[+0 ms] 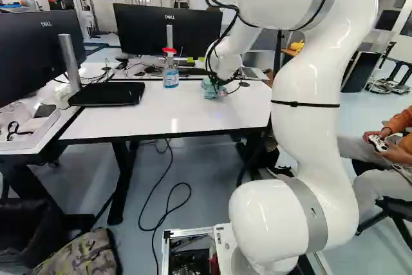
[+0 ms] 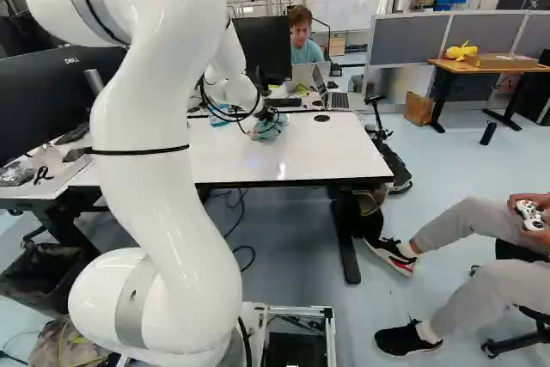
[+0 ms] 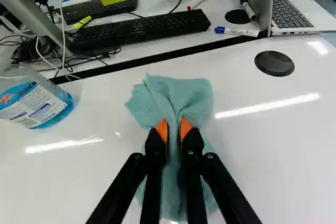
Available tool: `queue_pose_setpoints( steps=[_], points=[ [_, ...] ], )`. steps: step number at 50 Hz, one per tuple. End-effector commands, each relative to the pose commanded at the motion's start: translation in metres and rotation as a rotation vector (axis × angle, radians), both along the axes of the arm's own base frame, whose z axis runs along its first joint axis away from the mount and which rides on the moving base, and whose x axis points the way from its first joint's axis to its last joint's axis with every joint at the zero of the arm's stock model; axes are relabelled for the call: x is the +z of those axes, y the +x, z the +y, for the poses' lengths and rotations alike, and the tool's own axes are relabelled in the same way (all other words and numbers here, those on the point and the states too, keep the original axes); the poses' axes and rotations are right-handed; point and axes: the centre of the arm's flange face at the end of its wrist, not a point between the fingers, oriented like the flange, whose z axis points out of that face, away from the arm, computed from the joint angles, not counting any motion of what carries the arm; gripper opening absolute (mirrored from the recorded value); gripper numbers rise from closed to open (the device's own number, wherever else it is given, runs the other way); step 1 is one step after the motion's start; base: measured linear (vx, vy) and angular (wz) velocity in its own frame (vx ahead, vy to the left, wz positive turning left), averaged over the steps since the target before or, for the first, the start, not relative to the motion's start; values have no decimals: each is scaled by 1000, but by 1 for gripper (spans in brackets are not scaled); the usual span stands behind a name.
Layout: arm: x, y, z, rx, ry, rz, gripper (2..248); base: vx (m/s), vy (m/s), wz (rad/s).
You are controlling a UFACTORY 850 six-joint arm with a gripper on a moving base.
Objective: Clean the table with the green towel
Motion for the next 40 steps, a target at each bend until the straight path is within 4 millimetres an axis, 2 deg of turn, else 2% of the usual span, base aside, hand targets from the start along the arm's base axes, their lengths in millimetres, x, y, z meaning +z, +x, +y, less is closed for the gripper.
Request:
queue_pose_setpoints(
  steps=[9,33,40],
  points=[
    [-1,0,0,0,0,2,48,0,0,0],
    [-29,6,0,0,0,43,48,0,0,0],
    [-29,6,0,0,0,43,48,0,0,0]
  ],
)
